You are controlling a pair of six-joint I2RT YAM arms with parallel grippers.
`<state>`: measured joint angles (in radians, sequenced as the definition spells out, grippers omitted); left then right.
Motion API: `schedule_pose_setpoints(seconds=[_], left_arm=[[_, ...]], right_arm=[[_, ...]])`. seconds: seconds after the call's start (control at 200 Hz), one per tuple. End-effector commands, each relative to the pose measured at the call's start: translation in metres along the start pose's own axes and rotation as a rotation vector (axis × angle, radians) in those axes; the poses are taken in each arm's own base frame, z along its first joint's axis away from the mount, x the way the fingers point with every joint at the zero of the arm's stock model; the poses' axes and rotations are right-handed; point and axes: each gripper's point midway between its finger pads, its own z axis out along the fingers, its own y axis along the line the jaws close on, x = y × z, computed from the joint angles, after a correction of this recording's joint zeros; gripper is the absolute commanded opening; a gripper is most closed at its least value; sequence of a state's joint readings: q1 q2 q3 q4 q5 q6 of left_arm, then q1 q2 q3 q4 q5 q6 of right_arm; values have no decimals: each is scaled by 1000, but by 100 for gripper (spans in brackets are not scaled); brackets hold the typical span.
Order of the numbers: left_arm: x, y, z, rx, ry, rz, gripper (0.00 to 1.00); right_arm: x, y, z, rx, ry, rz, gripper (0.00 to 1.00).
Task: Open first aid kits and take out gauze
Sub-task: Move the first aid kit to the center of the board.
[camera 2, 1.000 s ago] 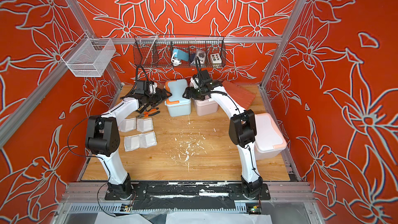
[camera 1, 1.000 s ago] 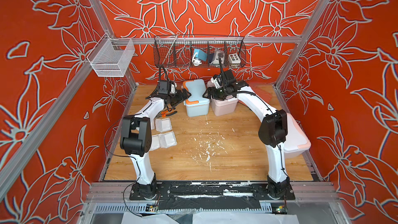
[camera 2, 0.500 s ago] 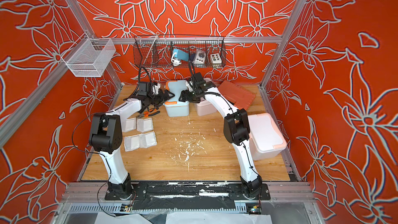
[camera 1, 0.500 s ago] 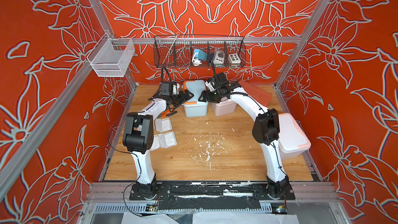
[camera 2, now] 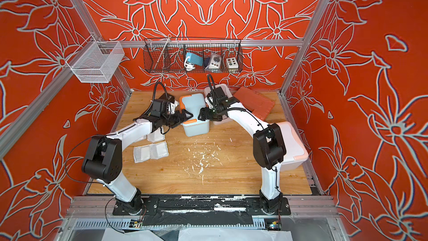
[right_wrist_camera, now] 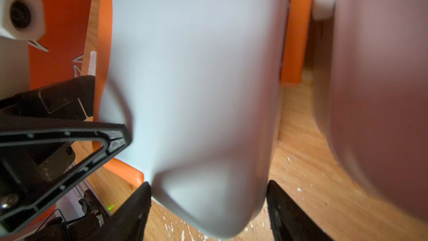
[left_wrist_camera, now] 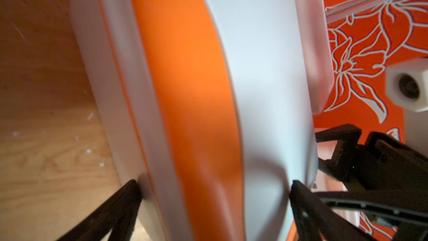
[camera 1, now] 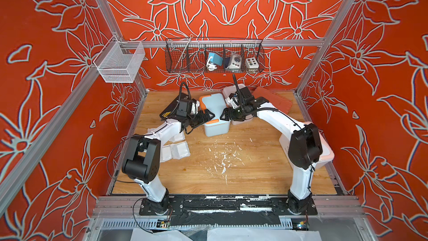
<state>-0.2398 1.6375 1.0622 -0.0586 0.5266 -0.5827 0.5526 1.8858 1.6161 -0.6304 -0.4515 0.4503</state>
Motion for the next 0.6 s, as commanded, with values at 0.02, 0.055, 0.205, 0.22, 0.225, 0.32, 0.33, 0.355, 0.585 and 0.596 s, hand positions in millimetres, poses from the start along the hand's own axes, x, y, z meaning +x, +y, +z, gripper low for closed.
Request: schedule_pose_setpoints(seconds=[0.02,0.055,0.205,0.22,0.225,0.32,0.33,0.355,0.585,0.596], left_arm=[[44,-28,-10,78,74,36,95],[53,-30,-13,78,82,40,95],[81,-35,-27,75,97,53,96],[83,-36,-28,76,98,53,96],[84,-36,-29,77,99,54,96],[101,-42,-31,81,120,61,96],[103,-42,-31,82,124,60,96],[108,-45,-30,89,132,61,96],[108,-50,-43,21,91,99,97],[106,-50,-45,14,85,100,97]], right_arm=[[37,7,-3,-14,32,-37,78],[46,5,-8,-10,34,-36,78],[89,-1,-22,-5,64,-27,79],[93,-2,-23,-4,65,-26,79],[95,-2,-23,-4,66,-27,79],[117,-5,-35,-1,68,-18,79],[119,-6,-36,-1,65,-17,79],[124,-7,-38,0,65,-16,79],[132,-17,-70,77,8,-29,84],[129,-17,-71,80,2,-32,84]])
